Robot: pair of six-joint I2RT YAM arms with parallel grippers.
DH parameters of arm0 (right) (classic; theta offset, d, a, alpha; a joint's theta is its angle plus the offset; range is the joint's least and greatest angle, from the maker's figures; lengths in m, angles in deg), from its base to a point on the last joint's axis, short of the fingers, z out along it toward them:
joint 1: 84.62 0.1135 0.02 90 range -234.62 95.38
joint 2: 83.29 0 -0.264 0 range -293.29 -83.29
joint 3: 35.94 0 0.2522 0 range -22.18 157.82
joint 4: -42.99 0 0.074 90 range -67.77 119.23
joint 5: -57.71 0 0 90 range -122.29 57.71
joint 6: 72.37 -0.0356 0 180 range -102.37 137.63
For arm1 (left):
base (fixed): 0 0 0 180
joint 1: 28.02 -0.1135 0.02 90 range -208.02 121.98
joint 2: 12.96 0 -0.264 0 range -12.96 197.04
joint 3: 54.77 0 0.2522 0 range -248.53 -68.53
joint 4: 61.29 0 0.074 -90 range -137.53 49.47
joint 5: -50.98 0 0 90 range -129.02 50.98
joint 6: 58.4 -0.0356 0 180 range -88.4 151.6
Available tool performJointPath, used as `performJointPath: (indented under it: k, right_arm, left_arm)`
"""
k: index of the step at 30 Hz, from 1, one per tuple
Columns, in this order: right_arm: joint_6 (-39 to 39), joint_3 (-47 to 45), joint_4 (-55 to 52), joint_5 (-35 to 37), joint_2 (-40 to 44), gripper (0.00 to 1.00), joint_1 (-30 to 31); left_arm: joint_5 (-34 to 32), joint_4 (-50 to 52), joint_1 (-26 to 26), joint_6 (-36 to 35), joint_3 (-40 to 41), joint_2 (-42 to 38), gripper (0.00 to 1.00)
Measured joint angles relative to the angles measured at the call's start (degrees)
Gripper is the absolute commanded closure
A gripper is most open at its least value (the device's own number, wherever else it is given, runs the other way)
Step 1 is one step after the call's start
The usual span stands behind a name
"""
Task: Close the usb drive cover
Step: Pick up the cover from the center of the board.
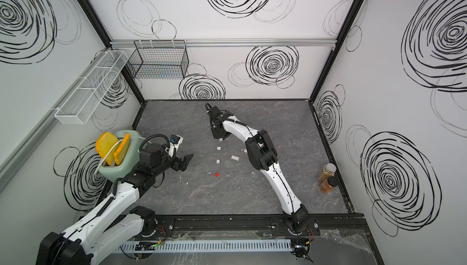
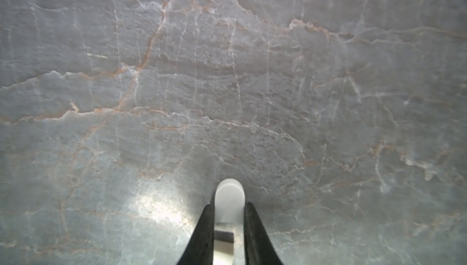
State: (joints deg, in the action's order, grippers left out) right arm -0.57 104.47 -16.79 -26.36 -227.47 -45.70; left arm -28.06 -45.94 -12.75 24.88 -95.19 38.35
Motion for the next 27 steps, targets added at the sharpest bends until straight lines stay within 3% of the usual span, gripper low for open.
performJointPath:
  k: [8, 17, 27]
  right_arm:
    - [2.3, -5.5, 1.3, -0.7, 4.7, 0.79, -0.7]
    - [6.3, -28.8, 11.8, -3.3, 24.8, 0.83, -0.9]
    - [11.6, -58.5, 29.4, -8.5, 44.9, 0.82, 0.4]
  left_arm:
    - [1.7, 1.1, 0.5, 1.7, -1.9, 1.5, 0.02]
    - [6.1, 3.1, 0.5, 4.3, -8.0, 6.4, 0.02]
    - [20.2, 4.9, 0.5, 8.2, -11.0, 12.8, 0.00]
